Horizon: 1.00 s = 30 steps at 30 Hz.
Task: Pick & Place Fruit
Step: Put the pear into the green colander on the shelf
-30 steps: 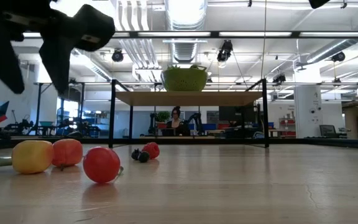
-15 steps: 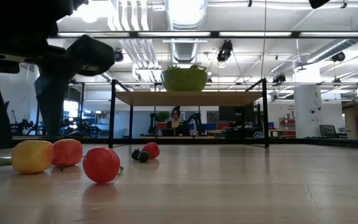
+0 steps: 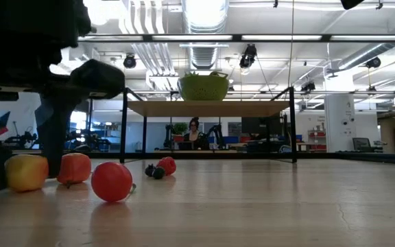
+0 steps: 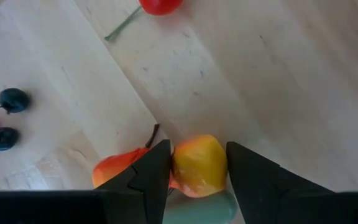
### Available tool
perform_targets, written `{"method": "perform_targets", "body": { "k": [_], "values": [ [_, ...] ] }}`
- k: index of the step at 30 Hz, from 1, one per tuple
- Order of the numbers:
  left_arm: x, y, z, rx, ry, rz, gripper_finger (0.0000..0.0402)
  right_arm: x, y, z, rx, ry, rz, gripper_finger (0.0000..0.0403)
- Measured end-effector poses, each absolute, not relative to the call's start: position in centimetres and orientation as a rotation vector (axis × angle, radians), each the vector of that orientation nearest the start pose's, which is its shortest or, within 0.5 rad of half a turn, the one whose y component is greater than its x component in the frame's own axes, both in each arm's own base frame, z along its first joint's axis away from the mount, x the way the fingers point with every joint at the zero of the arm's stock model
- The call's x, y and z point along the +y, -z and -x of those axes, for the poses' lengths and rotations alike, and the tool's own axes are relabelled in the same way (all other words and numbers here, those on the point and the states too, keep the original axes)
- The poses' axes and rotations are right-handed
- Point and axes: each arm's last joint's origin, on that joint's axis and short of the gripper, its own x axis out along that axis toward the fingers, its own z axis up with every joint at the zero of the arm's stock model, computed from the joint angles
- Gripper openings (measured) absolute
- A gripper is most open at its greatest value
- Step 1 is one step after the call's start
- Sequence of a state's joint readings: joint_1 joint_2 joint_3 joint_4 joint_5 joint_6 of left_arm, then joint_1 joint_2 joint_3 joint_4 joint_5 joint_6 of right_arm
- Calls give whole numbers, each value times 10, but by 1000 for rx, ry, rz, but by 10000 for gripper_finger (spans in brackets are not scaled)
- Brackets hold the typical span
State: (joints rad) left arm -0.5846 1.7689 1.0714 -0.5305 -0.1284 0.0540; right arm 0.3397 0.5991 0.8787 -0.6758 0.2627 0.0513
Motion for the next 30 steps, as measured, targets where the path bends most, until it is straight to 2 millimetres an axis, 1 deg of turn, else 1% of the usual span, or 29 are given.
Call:
{"method": "perform_targets", "body": {
  "k": [6, 24, 27, 30],
  "values": [
    [-180, -154, -279, 1172, 424, -476, 161, 29, -341, -105, 379, -67, 67, 363],
    [-180, -153, -279, 1184, 393, -428, 160, 29, -341, -105, 379, -66, 67, 363],
    [-180, -153, -279, 1186, 386, -418, 154, 29, -341, -106, 380, -66, 67, 363],
    [-181, -154, -280, 1187, 385, -410, 140, 29, -341, -106, 380, -66, 67, 363]
  ]
}}
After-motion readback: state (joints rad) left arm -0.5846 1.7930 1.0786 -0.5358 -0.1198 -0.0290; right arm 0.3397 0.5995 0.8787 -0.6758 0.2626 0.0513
